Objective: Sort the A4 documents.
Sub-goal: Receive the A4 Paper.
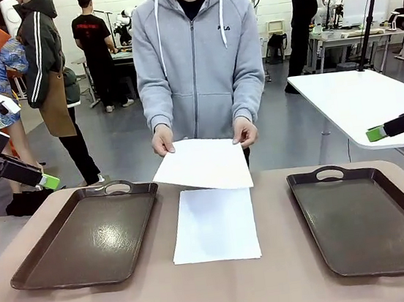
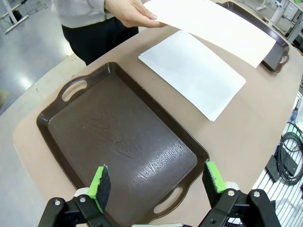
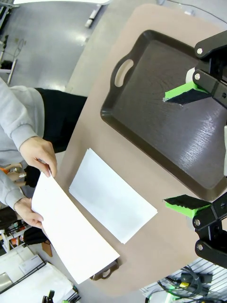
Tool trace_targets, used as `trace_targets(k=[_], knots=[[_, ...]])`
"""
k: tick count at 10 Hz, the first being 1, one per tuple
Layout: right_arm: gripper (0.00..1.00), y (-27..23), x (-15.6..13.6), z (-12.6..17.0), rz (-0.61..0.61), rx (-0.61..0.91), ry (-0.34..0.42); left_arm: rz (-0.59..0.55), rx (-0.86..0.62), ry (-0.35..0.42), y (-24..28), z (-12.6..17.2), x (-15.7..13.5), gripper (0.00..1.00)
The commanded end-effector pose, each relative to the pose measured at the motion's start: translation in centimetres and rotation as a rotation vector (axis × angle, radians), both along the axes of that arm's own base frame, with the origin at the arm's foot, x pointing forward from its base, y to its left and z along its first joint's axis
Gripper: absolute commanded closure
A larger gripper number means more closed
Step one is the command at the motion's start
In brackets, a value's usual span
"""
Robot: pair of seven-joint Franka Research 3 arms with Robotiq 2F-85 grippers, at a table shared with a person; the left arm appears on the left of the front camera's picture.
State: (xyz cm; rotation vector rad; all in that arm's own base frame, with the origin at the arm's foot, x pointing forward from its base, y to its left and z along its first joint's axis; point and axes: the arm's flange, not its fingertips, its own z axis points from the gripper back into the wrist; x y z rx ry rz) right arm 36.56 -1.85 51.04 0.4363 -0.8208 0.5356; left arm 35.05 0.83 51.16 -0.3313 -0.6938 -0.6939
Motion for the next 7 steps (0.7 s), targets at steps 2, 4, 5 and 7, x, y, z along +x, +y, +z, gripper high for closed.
trace_targets(k=[2,4,5,7], knots=[[0.0,0.21,0.11,-0.14,0.003,0.011,0.006,-0.005,-0.005,0.002,-0.01,-0.06,-0.01,0.0],[0.0,0.21,0.11,-0.14,0.003,0.011,0.006,-0.005,-0.005,0.002,-0.01,-0.06,-0.01,0.0],[0.0,0.21,0.11,-0.14,0.003,0.011,0.006,-0.005,-0.005,0.002,-0.01,-0.06,-0.01,0.0],[0.0,0.21,0.11,-0.14,0.003,0.011,0.006,-0.005,-0.005,0.002,-0.01,-0.06,-0.01,0.0]])
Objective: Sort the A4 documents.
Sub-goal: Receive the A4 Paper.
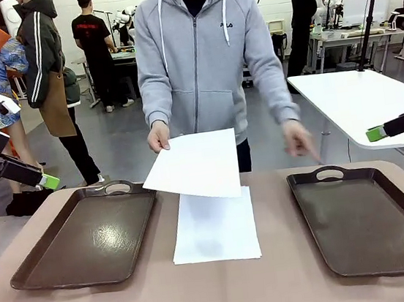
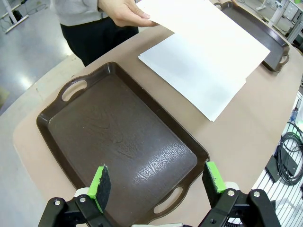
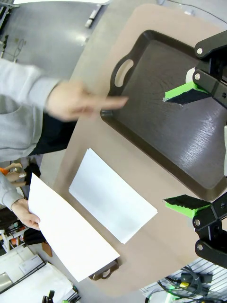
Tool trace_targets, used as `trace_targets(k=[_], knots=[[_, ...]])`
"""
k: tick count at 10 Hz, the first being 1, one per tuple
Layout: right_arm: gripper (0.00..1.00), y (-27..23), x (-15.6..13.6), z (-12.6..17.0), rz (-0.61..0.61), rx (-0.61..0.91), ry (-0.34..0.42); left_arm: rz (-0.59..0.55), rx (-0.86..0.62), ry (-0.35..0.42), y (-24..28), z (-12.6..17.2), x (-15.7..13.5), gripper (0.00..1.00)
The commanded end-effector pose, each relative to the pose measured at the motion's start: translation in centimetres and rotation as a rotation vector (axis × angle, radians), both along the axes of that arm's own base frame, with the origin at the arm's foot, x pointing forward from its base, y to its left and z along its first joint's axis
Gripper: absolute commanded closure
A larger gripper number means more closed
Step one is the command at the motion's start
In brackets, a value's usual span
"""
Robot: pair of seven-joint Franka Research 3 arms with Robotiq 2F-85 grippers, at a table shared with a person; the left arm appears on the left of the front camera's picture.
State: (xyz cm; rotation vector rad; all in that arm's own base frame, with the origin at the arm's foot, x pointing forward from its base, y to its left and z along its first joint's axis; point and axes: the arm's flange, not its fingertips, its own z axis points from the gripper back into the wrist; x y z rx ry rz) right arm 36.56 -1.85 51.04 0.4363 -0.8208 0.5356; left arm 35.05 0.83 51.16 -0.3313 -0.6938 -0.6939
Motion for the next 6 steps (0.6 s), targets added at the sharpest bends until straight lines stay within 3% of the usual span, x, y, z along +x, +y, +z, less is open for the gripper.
trace_targets(k=[1,6], knots=[[0.0,0.21,0.11,-0.14,0.003,0.011,0.006,-0.005,-0.005,0.002,-0.01,-0.06,-0.01,0.0],[0.0,0.21,0.11,-0.14,0.003,0.011,0.006,-0.005,-0.005,0.002,-0.01,-0.06,-0.01,0.0]])
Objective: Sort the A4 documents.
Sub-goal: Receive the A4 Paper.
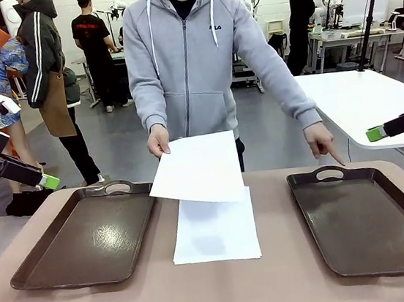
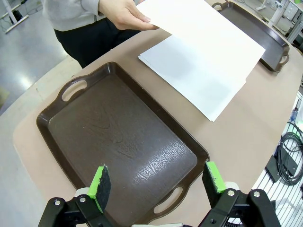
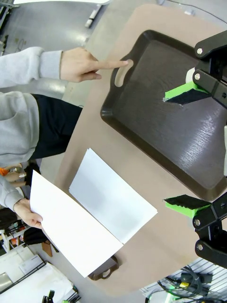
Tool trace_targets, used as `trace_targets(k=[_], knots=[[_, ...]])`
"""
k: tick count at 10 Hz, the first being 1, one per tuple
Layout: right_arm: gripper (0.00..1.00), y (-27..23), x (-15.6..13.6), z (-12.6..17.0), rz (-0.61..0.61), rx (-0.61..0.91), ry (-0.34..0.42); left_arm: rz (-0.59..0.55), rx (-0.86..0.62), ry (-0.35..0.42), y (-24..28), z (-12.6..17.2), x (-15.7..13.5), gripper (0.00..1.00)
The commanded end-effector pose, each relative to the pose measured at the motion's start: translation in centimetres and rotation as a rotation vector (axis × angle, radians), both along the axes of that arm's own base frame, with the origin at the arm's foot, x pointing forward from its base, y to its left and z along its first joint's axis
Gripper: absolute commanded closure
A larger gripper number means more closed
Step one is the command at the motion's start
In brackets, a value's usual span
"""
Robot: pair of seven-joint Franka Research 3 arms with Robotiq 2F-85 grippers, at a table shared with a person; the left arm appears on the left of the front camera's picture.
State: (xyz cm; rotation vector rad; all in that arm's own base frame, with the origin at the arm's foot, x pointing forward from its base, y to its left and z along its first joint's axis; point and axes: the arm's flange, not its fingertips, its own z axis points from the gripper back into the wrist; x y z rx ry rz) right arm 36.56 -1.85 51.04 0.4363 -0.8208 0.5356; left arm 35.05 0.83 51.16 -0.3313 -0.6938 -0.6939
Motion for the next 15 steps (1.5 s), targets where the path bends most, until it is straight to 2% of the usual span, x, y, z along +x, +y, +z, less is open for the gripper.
trace_targets(k=[1,9,11,14,15], knots=[[0.0,0.2,0.1,-0.1,0.003,0.011,0.006,-0.005,-0.005,0.002,0.0,-0.1,0.0,0.0],[0.0,0.0,0.0,0.0,0.0,0.0,0.0,-0.005,-0.005,0.002,0.0,-0.1,0.0,0.0],[0.0,2.2,2.7,-2.1,-0.043,0.153,0.199,-0.005,-0.005,0.002,0.0,-0.1,0.0,0.0],[0.0,6.2,6.1,-4.7,-0.01,0.342,0.483,-0.005,-0.005,0.002,0.0,-0.1,0.0,0.0],[0.0,8.0,7.1,-5.6,0.01,0.413,0.555,-0.005,-0.005,0.002,0.0,-0.1,0.0,0.0]])
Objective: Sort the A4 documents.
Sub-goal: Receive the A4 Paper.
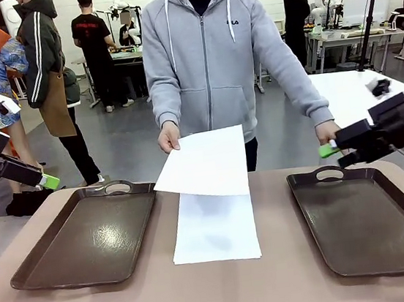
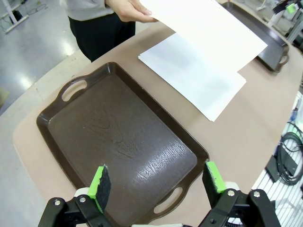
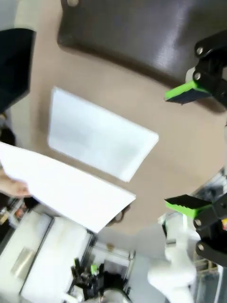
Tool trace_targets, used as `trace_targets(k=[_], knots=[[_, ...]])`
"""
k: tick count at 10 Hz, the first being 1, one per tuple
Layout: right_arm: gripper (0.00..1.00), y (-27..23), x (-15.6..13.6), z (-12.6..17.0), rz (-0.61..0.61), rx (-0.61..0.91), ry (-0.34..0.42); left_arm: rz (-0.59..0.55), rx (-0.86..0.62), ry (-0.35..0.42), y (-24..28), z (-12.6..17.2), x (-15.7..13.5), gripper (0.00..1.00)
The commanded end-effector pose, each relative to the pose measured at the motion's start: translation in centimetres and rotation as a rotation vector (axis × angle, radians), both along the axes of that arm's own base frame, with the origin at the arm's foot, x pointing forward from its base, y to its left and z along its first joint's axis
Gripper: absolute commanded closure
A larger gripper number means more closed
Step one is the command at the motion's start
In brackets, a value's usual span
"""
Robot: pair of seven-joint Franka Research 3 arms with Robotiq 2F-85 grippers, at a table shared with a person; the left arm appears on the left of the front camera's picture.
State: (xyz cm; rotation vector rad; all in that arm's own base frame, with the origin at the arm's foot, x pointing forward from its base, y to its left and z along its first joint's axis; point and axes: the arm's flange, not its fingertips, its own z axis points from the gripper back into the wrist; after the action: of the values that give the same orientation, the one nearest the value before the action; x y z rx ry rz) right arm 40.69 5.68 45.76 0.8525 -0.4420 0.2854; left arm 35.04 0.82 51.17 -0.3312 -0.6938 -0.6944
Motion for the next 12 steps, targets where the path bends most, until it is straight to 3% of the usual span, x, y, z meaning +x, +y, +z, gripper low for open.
trace_targets(k=[1,4,9,12], knots=[[0.0,2.5,3.7,-1.0,0.012,0.148,0.147,-0.004,-0.005,0.003,0.0,-0.1,0.0,0.0],[0.0,8.1,7.2,-4.0,0.076,0.281,0.272,-0.004,-0.005,0.003,0.0,-0.1,0.0,0.0],[0.0,13.5,13.0,-7.1,-0.004,0.375,0.342,-0.004,-0.005,0.003,0.0,-0.1,0.0,0.0],[0.0,15.5,13.9,-8.4,-0.044,0.402,0.381,-0.004,-0.005,0.003,0.0,-0.1,0.0,0.0]])
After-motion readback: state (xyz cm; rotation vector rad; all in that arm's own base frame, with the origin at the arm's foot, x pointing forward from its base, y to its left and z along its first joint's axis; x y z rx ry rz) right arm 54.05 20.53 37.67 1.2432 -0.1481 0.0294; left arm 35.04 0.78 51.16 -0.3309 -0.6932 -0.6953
